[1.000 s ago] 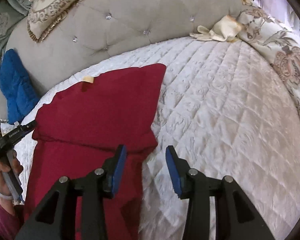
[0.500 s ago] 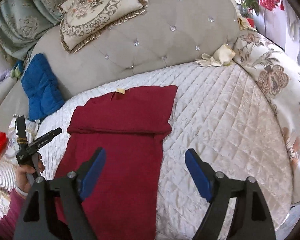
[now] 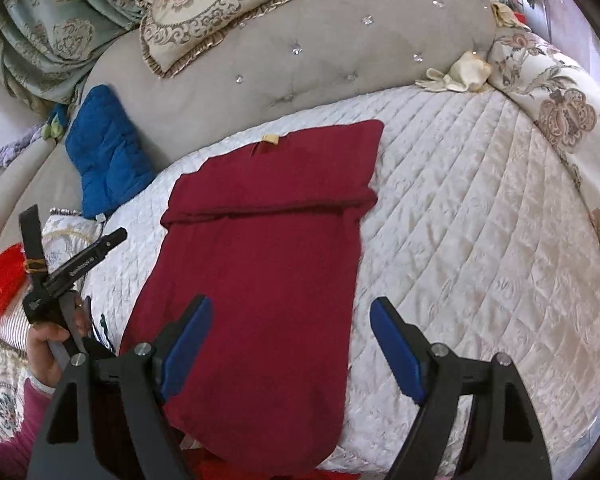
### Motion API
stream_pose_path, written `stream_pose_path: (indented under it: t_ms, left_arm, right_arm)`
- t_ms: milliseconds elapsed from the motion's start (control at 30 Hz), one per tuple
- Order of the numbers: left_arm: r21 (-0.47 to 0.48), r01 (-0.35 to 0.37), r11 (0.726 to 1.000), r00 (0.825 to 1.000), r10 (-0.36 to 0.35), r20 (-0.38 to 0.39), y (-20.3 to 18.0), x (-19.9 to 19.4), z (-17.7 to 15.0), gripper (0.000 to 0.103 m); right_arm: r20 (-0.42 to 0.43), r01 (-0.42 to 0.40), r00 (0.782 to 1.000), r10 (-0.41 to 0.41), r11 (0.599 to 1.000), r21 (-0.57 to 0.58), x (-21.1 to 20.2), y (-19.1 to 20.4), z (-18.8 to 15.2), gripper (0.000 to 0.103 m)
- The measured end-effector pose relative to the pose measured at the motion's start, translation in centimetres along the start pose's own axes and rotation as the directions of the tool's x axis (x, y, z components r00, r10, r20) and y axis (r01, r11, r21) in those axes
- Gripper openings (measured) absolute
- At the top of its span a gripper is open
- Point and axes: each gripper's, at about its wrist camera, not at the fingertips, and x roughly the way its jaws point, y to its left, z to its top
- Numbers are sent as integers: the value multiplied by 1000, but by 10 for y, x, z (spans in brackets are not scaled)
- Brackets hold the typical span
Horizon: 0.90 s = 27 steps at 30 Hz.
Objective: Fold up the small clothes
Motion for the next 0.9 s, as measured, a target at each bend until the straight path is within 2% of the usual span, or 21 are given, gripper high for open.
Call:
stream_pose_path:
  t_ms: [267, 367, 533, 700, 767, 867, 900]
  left_arm:
    - [-4, -21, 1000, 1000, 21, -4, 37, -20, -23, 36]
    - [-27, 16, 1000, 1000, -17, -22, 50, -28, -32, 36]
    - [-28, 42, 999, 999, -42, -34, 54, -34, -45, 36]
    - [-35, 50, 998, 998, -51, -46, 51, -27, -52, 36]
    - [-47, 57, 997, 997, -60, -46, 50, -24, -54, 36]
    - [-69, 64, 996, 996, -68, -57, 50, -17, -58, 36]
    - [-73, 67, 995, 995, -72, -67, 50, -14, -59, 36]
  right_arm:
    - [22, 26, 999, -27, 999, 37, 19, 11, -6, 85]
    - [15, 57, 998, -58, 998, 37, 32, 14, -3, 85]
    - [70, 145, 986, -152, 985, 95, 43, -7, 22, 85]
    - [67, 214, 972, -226, 965, 151, 72, -40, 59, 85]
    - [37, 237, 969, -244, 960, 148, 91, -47, 71, 85]
    - [-9, 209, 978, -211, 967, 146, 126, -54, 86, 84]
    - [-24, 216, 976, -215, 965, 147, 139, -57, 88, 81]
